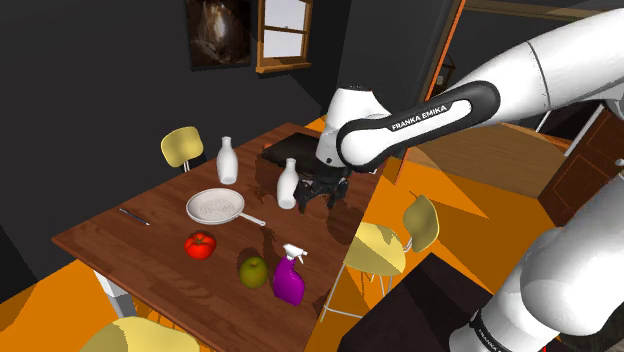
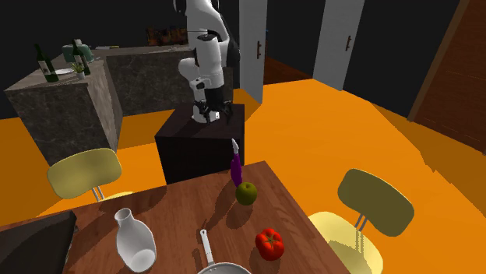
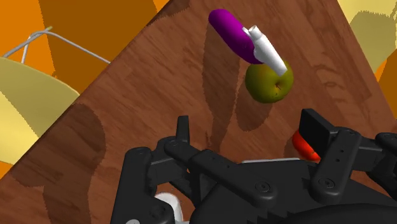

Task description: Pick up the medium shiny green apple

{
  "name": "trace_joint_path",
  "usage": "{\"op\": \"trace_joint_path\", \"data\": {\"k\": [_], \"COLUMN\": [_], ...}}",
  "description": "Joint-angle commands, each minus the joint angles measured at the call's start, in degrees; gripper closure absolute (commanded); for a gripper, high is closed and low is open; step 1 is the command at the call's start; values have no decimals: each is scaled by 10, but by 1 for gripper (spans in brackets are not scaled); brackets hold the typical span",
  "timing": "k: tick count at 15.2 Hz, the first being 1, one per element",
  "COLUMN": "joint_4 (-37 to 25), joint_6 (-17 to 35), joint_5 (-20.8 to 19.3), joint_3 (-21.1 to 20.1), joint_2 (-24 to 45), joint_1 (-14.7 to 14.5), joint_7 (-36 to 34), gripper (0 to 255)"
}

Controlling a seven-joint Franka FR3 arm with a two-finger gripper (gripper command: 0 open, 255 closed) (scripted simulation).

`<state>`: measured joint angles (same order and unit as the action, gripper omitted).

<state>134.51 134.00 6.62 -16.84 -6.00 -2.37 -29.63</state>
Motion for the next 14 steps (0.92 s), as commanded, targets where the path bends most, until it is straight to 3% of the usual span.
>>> {"op": "trace_joint_path", "data": {"k": [1, 7, 14], "joint_4": [-16, -92, -217], "joint_6": [26, 77, 99], "joint_5": [-17, -89, -153], "joint_3": [-11, -16, 13], "joint_2": [43, 182, 342], "joint_1": [-4, -28, -84], "joint_7": [-33, -128, -215], "gripper": [0, 0, 0]}}
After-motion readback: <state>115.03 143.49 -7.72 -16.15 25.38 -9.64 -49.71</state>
